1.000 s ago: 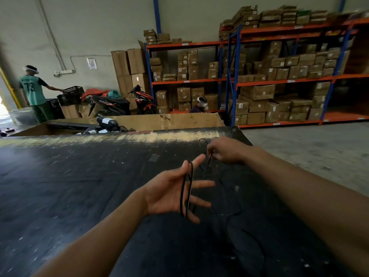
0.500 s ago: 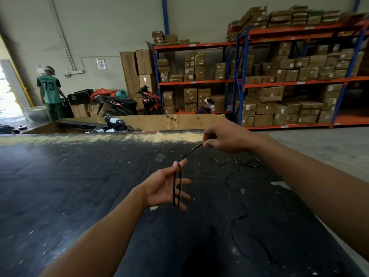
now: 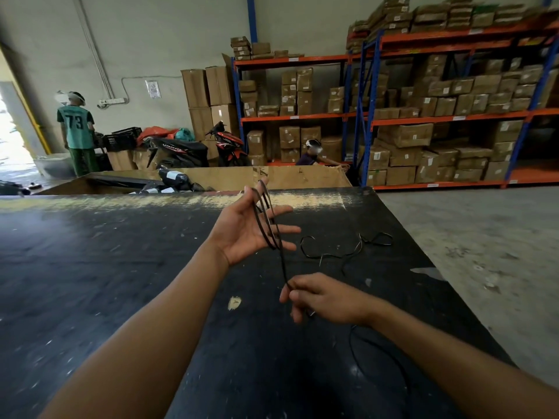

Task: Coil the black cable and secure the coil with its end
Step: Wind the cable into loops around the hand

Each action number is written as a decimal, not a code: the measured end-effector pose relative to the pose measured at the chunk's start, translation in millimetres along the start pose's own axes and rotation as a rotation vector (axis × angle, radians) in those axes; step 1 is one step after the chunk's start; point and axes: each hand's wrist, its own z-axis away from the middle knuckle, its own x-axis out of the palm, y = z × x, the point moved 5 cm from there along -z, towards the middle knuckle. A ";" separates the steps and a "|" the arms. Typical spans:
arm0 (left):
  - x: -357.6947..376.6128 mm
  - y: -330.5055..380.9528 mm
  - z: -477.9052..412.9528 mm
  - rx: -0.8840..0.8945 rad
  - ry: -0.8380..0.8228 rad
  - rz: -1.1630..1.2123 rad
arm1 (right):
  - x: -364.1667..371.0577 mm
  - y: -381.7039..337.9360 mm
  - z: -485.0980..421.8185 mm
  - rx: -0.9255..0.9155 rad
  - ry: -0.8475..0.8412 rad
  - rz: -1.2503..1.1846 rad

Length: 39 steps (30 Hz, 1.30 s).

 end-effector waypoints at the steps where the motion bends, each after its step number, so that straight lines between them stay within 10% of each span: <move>1: 4.7 -0.7 0.2 -0.004 -0.029 0.002 | -0.4 4.2 -2.2 -0.001 0.006 0.018; 15: 32.6 -41.7 29.6 -0.282 -0.317 -0.093 | -83.7 31.0 -38.2 0.150 0.108 0.747; 28: 2.9 -79.6 26.8 -0.436 -0.106 -0.245 | -154.5 -57.4 -67.8 0.009 0.188 1.023; 39: -30.0 -41.3 2.5 -0.173 0.154 -0.117 | -109.0 -74.3 -27.6 0.085 0.106 0.478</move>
